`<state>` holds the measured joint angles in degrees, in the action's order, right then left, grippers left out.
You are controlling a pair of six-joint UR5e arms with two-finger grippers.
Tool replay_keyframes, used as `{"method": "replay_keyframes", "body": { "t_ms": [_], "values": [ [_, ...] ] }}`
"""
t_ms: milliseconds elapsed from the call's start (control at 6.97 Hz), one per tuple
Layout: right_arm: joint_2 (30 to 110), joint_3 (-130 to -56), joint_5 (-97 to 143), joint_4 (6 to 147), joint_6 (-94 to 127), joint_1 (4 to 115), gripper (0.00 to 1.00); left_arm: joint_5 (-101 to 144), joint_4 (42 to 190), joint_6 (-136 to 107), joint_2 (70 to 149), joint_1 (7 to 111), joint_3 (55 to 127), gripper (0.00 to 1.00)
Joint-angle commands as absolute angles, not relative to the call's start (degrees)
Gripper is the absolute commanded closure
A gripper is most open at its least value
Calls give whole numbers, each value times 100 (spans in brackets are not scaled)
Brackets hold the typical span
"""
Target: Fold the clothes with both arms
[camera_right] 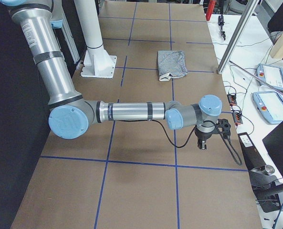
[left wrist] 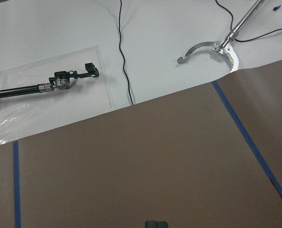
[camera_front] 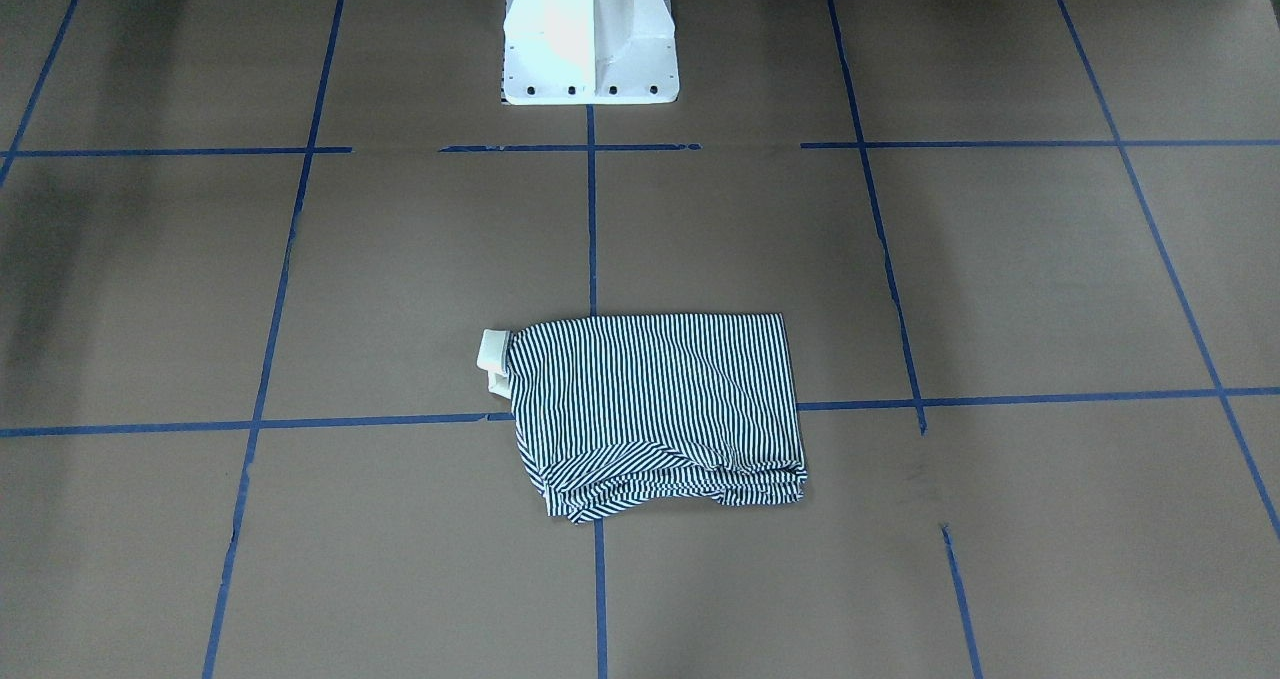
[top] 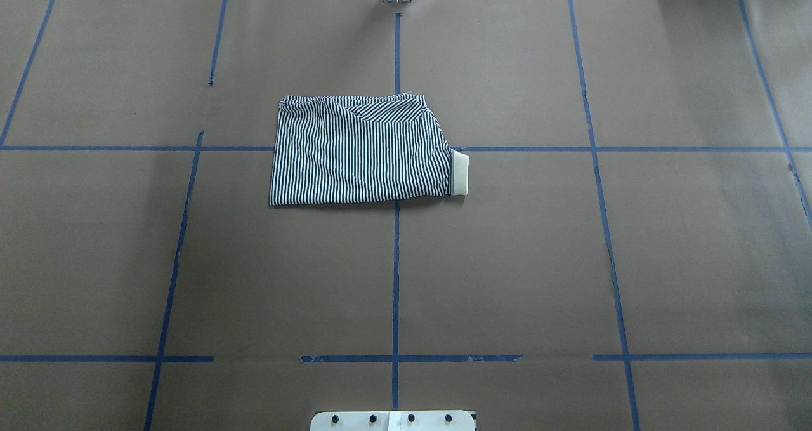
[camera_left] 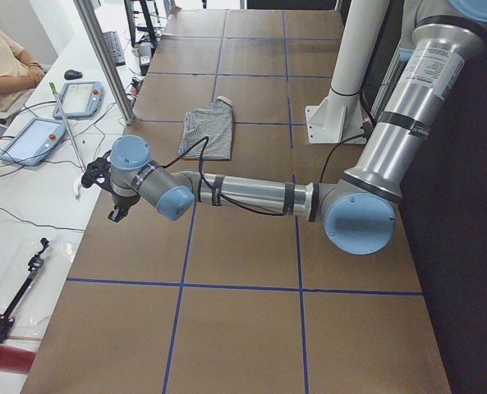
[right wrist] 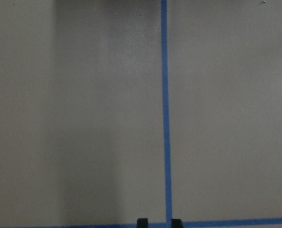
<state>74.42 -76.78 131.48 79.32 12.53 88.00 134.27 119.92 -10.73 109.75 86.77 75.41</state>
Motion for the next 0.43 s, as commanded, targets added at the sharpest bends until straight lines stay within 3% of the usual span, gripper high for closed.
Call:
{"method": "replay_keyframes", "body": {
  "t_ms": [0, 287],
  "values": [
    [8434, -8618, 13270, 8050, 897, 8991, 0, 13613, 11680, -642, 9632, 8772, 8625, 0],
    [8499, -8535, 13367, 8068, 792, 8843, 0, 14165, 10714, -607, 9474, 8780, 9164, 0]
  ]
}}
